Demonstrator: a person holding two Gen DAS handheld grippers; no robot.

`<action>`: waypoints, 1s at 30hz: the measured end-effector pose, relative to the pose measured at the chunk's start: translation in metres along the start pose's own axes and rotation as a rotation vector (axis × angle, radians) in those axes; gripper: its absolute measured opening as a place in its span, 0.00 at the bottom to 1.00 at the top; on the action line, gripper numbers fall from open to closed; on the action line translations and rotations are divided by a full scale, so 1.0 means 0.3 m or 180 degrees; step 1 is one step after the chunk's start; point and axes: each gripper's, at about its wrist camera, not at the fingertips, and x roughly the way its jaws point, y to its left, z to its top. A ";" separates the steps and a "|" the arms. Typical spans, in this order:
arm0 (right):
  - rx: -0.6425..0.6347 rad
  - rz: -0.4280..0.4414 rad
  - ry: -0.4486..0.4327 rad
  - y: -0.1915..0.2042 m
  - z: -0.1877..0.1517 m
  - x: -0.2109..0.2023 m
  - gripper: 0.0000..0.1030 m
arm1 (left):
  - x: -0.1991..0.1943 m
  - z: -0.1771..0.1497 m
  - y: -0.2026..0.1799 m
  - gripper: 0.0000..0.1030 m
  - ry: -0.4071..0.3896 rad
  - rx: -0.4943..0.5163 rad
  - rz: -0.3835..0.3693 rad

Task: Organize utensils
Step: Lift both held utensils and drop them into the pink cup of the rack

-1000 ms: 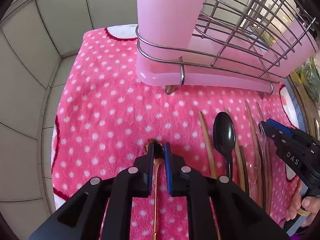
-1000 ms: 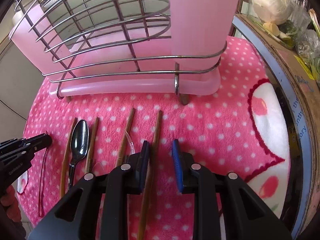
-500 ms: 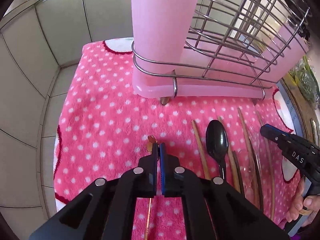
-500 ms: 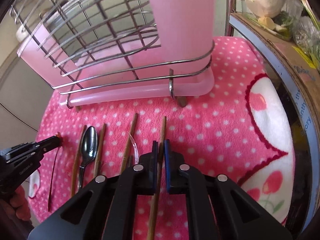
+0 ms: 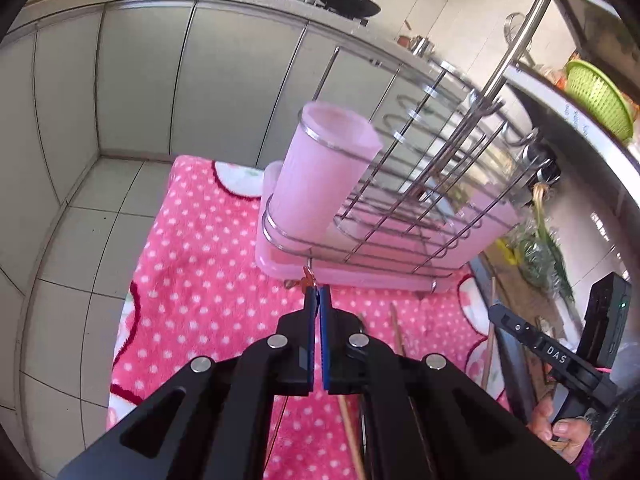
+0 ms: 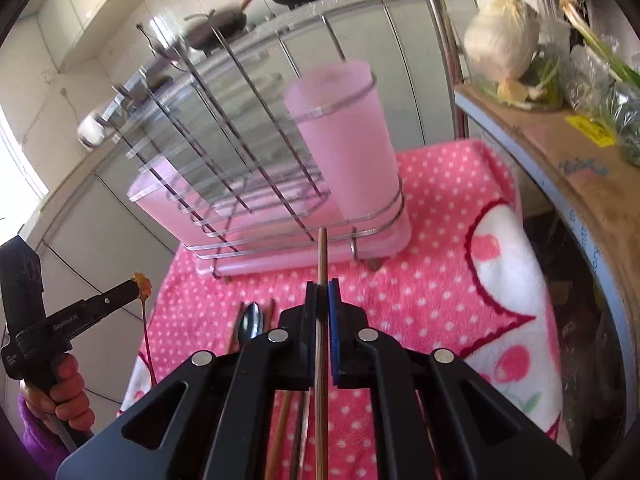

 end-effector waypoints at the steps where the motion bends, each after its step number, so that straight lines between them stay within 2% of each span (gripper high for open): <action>1: -0.0011 0.0040 -0.0089 0.006 0.009 -0.026 0.05 | -0.027 0.014 -0.008 0.01 -0.0094 0.0007 -0.0062; 6: -0.0119 0.0100 -0.0392 0.036 0.060 -0.117 0.05 | -0.151 0.078 -0.058 0.01 -0.0512 0.0057 -0.0297; 15: -0.0377 0.0173 -0.0753 0.127 0.215 -0.278 0.05 | -0.319 0.221 -0.141 0.01 -0.1071 0.0033 -0.0712; 20: -0.0480 0.0174 -0.0998 0.166 0.341 -0.374 0.05 | -0.359 0.324 -0.167 0.01 -0.1374 0.0001 -0.0774; 30: -0.0643 -0.0049 -0.1413 0.200 0.583 -0.494 0.05 | -0.296 0.523 -0.199 0.01 -0.1671 0.0027 -0.0748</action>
